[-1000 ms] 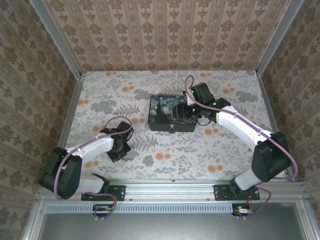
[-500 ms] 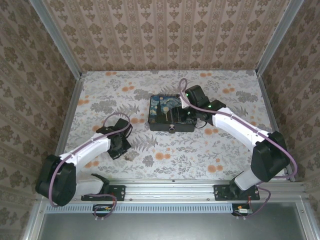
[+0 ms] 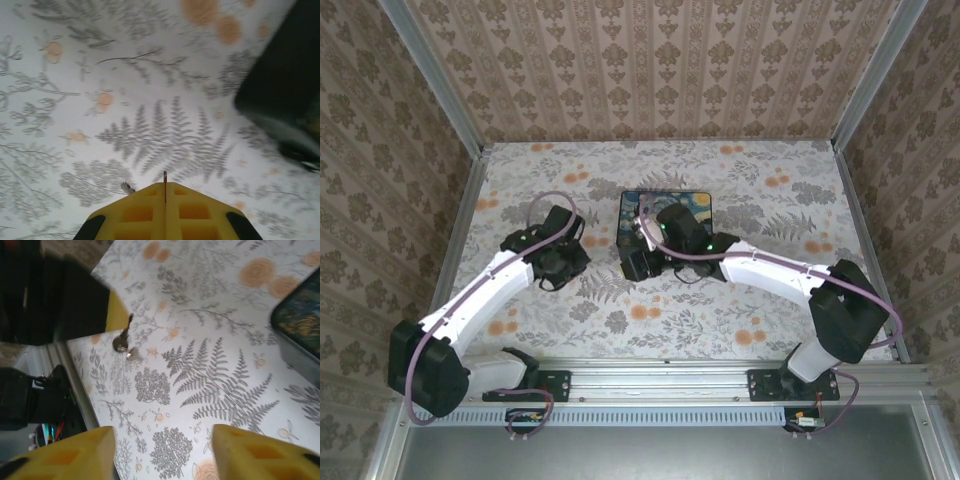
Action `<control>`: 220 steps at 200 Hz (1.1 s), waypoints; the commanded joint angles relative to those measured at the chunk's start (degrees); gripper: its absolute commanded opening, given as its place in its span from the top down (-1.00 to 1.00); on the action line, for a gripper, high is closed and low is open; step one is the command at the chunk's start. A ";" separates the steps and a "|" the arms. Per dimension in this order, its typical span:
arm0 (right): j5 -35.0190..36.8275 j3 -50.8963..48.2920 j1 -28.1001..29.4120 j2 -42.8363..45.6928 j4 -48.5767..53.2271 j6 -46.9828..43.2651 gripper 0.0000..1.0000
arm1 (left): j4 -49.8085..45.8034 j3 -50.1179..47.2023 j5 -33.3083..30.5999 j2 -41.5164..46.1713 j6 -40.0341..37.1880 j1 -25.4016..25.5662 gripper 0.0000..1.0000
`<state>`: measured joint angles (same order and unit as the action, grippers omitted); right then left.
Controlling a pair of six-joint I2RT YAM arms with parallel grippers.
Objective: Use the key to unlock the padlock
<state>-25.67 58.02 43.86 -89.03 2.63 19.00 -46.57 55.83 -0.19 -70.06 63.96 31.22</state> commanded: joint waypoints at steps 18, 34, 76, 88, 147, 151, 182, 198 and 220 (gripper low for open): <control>6.69 -7.75 2.94 3.52 -19.69 -5.32 0.26 | -1.08 6.66 6.66 -4.29 7.35 1.47 1.00; 10.52 -8.44 4.51 3.19 -22.12 -8.11 0.34 | -0.65 8.49 8.52 -6.30 8.60 1.89 1.00; 17.20 -9.10 8.40 2.28 -26.76 -14.52 0.38 | 0.56 11.43 11.59 -10.15 10.45 3.00 1.00; 17.87 -8.65 8.91 1.57 -26.13 -15.21 0.40 | 0.75 11.91 11.55 -10.58 10.56 3.29 1.00; 20.67 -6.84 8.88 -1.64 -23.72 -15.93 0.52 | 0.94 11.79 11.39 -10.12 11.44 3.66 1.00; 20.74 -6.63 8.92 -1.92 -23.45 -16.05 0.52 | 1.10 11.66 11.39 -10.02 11.53 3.75 1.00; 22.29 -5.24 8.88 -3.49 -23.38 -15.49 0.60 | 1.96 11.18 12.02 -9.74 12.05 3.78 1.00; 23.37 -5.18 8.89 -3.88 -23.93 -15.39 0.65 | 2.25 11.11 12.38 -9.64 12.06 3.93 1.00; 23.68 -4.88 8.92 -4.11 -24.44 -15.71 0.78 | 2.44 10.88 12.84 -9.63 12.19 4.33 1.00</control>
<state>-4.27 50.85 52.77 -92.01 -20.62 4.21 -44.07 66.52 10.74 -80.82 75.02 34.50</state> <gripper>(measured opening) 0.142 0.062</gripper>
